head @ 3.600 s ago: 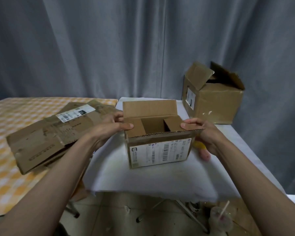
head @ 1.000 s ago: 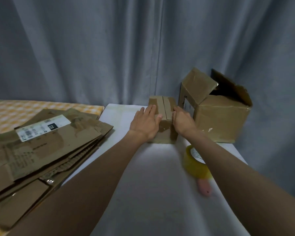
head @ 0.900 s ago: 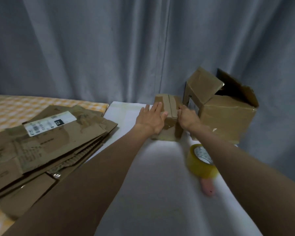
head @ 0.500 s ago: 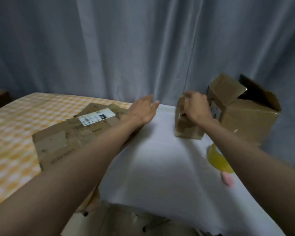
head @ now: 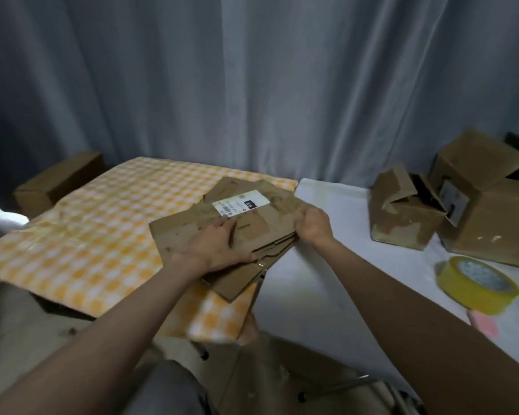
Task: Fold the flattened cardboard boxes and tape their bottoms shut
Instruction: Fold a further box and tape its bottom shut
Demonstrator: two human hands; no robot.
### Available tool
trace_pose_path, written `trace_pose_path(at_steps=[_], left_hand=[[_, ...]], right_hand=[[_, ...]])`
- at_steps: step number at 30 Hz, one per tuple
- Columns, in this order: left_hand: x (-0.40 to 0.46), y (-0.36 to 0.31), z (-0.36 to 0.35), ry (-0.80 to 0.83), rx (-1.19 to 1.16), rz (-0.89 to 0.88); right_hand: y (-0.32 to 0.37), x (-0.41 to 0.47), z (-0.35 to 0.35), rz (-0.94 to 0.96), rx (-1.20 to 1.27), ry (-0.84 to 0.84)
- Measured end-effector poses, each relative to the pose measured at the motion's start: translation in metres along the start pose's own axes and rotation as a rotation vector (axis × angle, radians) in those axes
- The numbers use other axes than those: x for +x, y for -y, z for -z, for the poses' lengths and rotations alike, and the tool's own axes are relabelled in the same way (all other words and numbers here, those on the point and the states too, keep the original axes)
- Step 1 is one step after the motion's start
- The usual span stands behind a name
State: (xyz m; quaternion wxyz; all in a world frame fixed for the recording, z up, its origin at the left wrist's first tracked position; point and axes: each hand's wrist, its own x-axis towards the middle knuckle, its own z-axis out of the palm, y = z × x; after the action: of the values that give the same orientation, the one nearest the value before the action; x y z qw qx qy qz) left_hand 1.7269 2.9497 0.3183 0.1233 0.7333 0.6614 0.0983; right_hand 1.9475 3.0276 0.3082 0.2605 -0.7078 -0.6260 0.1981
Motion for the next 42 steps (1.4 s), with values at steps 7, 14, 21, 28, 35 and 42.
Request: trace_pose_path(at_steps=[7,14,21,28,35,42], left_hand=[[-0.002,-0.010,0.010,-0.184,-0.010,-0.131],[-0.025,-0.087,0.046,-0.275,-0.013,-0.349],[-0.033,-0.172,0.023,-0.157,-0.150,-0.424],[-0.026,-0.218,0.019,-0.098,-0.298,-0.454],[-0.041,-0.230,0.004,0.063,-0.178,-0.466],[-0.030,-0.260,0.001,-0.135,-0.002,-0.541]], right_hand=[[0.006,-0.006,0.043,-0.208,0.688,-0.079],[-0.026,-0.071,0.128,-0.228,0.885,-0.182],[-0.090,-0.142,0.182,-0.233,0.970,-0.266],[-0.121,-0.161,0.176,-0.316,0.747,-0.298],[-0.134,-0.154,0.177,-0.307,0.597,-0.333],[-0.132,-0.154,0.181,-0.269,0.659,-0.329]])
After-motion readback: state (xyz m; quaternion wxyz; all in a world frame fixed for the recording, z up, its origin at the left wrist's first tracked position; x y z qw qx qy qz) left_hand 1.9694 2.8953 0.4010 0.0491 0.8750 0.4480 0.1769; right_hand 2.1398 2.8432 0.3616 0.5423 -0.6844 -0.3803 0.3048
